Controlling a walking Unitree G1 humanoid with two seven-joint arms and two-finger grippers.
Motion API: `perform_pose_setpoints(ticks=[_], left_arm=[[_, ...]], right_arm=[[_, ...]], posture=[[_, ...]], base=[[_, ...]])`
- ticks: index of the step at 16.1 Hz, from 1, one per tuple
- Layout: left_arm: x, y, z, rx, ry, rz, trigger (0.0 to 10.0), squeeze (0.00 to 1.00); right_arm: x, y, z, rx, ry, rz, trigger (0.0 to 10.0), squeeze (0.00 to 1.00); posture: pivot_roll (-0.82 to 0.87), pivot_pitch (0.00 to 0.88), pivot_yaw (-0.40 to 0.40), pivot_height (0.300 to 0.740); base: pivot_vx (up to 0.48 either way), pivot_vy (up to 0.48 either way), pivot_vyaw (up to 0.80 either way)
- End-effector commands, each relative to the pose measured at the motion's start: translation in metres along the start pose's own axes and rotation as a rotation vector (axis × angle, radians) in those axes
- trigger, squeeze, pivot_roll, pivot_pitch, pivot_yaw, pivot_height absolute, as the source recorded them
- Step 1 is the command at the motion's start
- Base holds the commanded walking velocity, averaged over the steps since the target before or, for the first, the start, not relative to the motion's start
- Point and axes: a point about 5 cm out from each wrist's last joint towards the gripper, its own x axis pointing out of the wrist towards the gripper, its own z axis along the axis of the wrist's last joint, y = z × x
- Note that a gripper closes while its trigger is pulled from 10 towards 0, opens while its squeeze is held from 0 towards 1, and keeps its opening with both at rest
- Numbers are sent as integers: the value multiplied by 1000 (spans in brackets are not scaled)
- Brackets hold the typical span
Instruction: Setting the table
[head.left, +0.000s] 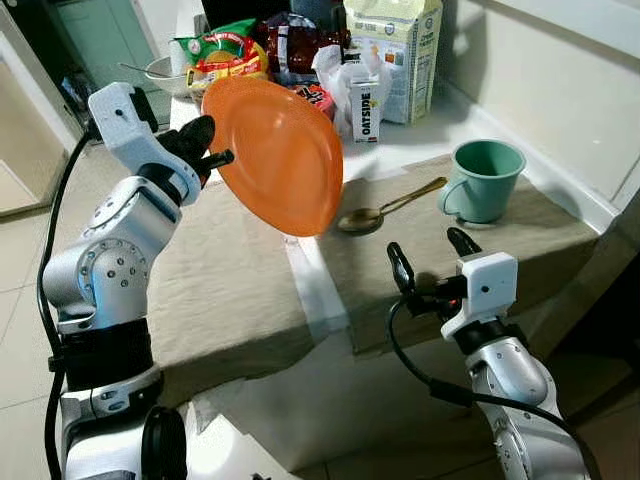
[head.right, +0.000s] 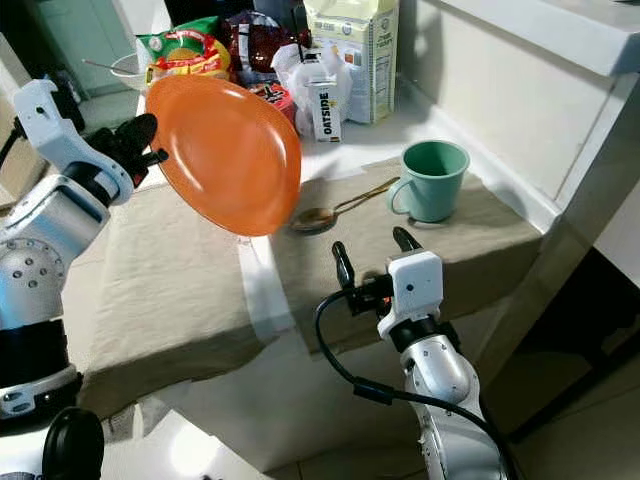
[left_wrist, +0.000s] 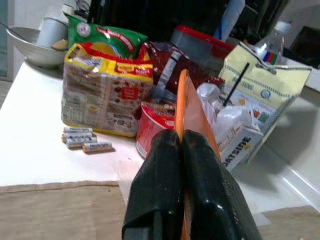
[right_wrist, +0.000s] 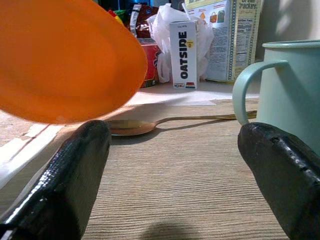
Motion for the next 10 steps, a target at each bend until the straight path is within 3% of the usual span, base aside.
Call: perform_pose_setpoints(ticks=[1, 6, 8, 10], left_arm=[[-2, -4, 23, -10, -91, -18, 0, 0], [-2, -9, 27, -116, -94, -39, 0, 0], [-3, -10, 23, -133, -78, -41, 0, 0], [-6, -7, 11, -165, -38, -32, 0, 0]], right_arm=[[-1, 3, -2, 0, 8, 14, 10000, 0], [6, 5, -2, 36, 23, 17, 10000, 0], [9, 5, 2, 89, 11, 16, 10000, 0], [19, -4, 10, 231, -6, -29, 10000, 0]], posture=[[-175, 0, 129, 740], [-169, 0, 132, 740], [-168, 0, 132, 740], [-165, 0, 132, 740]], base=[[0, 0, 0], [0, 0, 0], [0, 0, 0], [0, 0, 0]])
